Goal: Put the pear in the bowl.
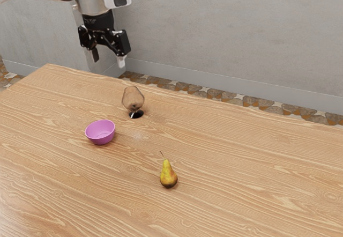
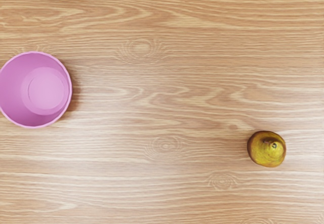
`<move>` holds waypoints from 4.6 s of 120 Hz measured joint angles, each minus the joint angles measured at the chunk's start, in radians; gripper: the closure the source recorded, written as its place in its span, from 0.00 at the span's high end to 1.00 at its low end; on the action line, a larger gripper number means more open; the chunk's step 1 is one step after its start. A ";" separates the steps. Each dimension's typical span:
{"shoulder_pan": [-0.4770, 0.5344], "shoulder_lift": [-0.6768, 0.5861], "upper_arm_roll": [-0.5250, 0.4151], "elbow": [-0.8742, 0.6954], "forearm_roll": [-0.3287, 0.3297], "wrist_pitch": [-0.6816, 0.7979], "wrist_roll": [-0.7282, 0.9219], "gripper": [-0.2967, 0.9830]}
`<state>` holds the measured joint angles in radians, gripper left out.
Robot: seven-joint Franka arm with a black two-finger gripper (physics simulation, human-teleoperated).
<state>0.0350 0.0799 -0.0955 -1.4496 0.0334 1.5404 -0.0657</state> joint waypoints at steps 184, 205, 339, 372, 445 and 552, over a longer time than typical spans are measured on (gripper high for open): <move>-0.003 0.075 -0.243 -0.896 -0.174 1.210 0.118 0.77; -0.002 0.107 -0.238 -0.894 -0.174 1.241 0.155 0.77; -0.003 0.234 -0.223 -0.842 -0.204 1.315 0.231 0.59; -0.003 0.229 -0.224 -0.842 -0.209 1.315 0.232 0.53; -0.002 0.215 -0.223 -0.846 -0.213 1.305 0.229 0.45; 0.006 0.111 0.049 -0.642 -0.091 1.002 0.227 0.43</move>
<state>0.0410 0.1907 -0.0464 -2.0917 -0.0573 2.5424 0.1612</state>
